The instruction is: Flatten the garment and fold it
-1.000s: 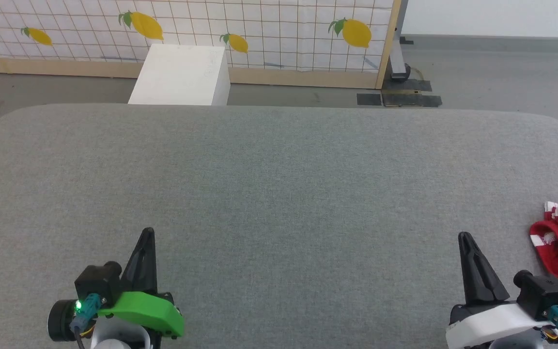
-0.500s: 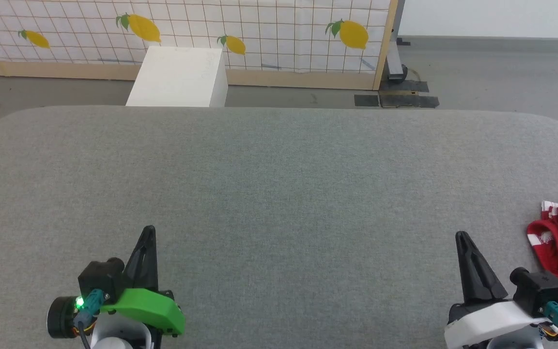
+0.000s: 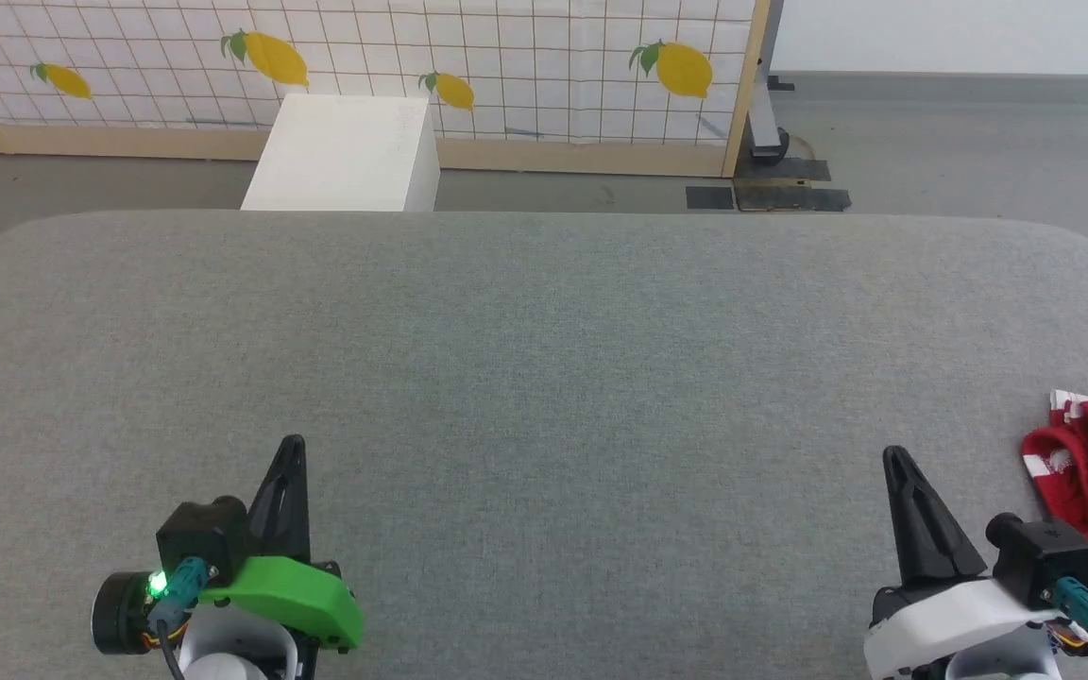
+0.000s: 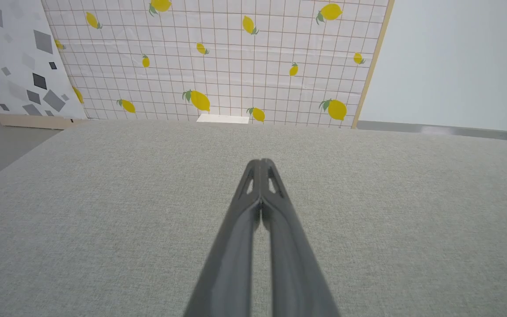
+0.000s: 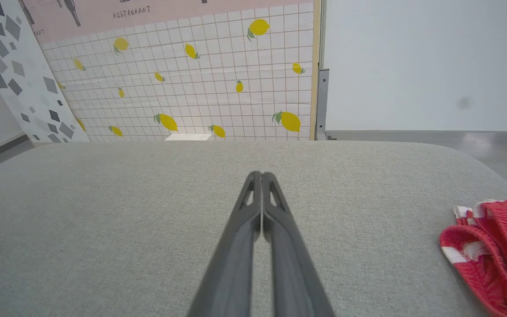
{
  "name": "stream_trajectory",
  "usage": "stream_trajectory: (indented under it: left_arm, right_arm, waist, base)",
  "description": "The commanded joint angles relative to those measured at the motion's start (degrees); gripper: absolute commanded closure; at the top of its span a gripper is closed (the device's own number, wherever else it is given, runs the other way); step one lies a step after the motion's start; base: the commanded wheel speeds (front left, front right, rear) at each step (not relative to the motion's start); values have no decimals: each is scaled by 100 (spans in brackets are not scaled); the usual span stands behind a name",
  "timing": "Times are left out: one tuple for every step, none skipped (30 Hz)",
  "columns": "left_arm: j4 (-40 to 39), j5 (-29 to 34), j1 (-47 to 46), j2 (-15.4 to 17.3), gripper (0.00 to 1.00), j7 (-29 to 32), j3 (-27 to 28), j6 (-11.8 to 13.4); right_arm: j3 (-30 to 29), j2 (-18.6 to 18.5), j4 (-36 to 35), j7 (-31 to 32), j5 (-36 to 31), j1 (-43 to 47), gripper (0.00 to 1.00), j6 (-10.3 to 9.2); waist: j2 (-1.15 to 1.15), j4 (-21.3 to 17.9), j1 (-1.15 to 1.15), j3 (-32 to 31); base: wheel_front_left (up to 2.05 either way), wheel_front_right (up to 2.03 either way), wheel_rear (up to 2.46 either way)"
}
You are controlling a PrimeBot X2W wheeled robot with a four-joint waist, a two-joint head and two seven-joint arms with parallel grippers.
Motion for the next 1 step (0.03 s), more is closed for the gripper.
stream_trajectory:
  left_arm:
    - [-46,101,68,-33,100,35,18,49]
  right_arm:
    - [11,1,-46,30,-55,-94,100,-3]
  waist:
    - [20,-4,0,-2]
  base:
    - [0,0,0]
